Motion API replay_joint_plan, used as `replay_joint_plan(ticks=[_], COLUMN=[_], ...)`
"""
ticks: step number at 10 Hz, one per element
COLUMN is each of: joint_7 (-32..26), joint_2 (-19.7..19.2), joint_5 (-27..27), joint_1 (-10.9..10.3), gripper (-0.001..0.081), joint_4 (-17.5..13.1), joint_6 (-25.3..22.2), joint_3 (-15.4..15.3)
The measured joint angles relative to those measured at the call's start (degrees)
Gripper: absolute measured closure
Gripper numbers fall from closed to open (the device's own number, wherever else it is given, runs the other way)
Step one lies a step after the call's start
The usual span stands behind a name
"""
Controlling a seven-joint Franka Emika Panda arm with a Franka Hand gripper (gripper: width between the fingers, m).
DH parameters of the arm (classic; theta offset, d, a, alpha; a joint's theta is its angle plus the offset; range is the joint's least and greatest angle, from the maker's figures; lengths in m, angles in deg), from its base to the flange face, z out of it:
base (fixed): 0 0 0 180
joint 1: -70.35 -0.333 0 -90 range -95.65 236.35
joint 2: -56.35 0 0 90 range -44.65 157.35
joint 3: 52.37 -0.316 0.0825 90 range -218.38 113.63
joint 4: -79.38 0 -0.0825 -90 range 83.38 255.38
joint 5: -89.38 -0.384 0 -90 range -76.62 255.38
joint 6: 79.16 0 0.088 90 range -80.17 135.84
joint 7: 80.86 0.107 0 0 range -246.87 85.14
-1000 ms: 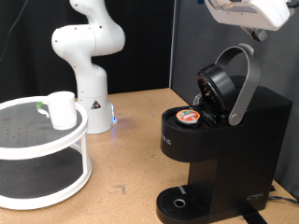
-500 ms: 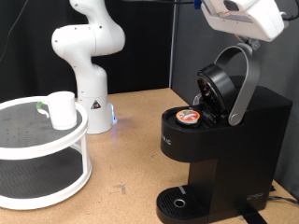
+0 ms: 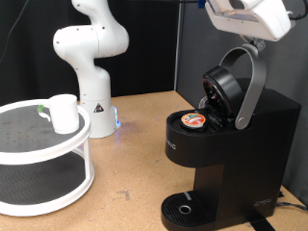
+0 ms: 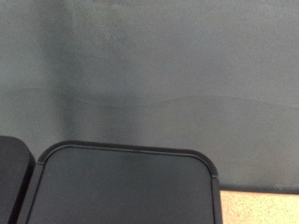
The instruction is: Make a cup of coffee with the keurig machine
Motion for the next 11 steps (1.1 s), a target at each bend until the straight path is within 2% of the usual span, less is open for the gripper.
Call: replay_joint_plan(ticks=[4,11], joint_7=[-0.04,-3.85], joint_2=[0.94,2.09], joint_5=[0.49,2.64], joint_1=[1.26,4.09], gripper=[0.0806,0.0806], joint_4=[0.28,0.39], joint_6=[-0.44,-6.66], joint_3=[0.93,4.44])
